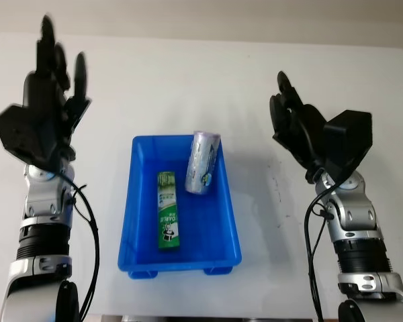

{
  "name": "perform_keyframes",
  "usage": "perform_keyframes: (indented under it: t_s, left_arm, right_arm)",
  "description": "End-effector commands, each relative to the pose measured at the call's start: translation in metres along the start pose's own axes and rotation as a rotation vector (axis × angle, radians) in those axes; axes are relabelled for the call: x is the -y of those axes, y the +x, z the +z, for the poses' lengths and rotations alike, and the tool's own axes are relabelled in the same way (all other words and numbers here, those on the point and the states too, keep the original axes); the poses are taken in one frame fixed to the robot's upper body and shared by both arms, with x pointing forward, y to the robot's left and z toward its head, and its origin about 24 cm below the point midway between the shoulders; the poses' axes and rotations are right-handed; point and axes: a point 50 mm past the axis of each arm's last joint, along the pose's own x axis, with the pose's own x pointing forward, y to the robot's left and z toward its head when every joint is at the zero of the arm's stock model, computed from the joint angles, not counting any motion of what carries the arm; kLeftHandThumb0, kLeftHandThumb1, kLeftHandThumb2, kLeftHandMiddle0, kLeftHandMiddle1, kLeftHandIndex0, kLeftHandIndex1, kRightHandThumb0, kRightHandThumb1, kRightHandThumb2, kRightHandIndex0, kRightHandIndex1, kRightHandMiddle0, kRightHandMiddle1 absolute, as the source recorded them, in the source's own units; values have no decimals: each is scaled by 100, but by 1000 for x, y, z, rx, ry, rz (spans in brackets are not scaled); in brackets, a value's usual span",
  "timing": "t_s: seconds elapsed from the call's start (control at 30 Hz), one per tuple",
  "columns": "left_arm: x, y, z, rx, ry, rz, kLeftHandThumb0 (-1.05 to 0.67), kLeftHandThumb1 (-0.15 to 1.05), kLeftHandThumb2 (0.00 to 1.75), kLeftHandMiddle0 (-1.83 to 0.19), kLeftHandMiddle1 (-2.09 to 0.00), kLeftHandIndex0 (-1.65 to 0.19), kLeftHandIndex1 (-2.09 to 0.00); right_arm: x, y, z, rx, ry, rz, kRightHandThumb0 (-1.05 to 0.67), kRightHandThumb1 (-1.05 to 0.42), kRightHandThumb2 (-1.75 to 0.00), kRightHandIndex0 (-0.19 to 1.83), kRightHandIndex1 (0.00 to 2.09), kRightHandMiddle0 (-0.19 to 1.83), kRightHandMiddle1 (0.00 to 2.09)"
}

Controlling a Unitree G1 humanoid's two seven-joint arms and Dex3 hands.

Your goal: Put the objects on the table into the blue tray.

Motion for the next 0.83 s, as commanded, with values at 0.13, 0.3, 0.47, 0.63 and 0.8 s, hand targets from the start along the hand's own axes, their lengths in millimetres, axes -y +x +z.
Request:
perform_keyframes:
  t_s: [0.13, 0.3, 0.47, 0.63, 0.8]
  left_arm:
    - [-1, -11, -17, -33, -2, -1, -66, 105, 59, 11, -5, 11, -4]
    - [5, -20, -28, -61, 25, -17, -73, 105, 54, 7, -7, 8, -6]
    - [14, -31, -39, -108, 34, -64, -69, 105, 57, 8, -6, 8, -6]
    - [22, -37, -39, -101, 46, -107, -72, 105, 58, 7, -6, 9, -5]
    - [27, -41, -33, -77, 39, -145, -69, 105, 61, 4, -6, 6, -7]
  right_arm:
    - [8, -1, 12, 69, 3, -9, -71, -105, -74, -19, 0, -19, 0]
    - [8, 0, 14, 84, 10, -21, -72, -105, -76, -19, 0, -19, 0]
    - [9, 1, 15, 81, 27, -33, -73, -105, -76, -19, 0, -19, 0]
    - [10, 1, 14, 91, 16, -31, -71, -105, -77, -19, 0, -19, 0]
    - [10, 0, 13, 92, 28, -32, -70, -105, -77, -19, 0, -19, 0]
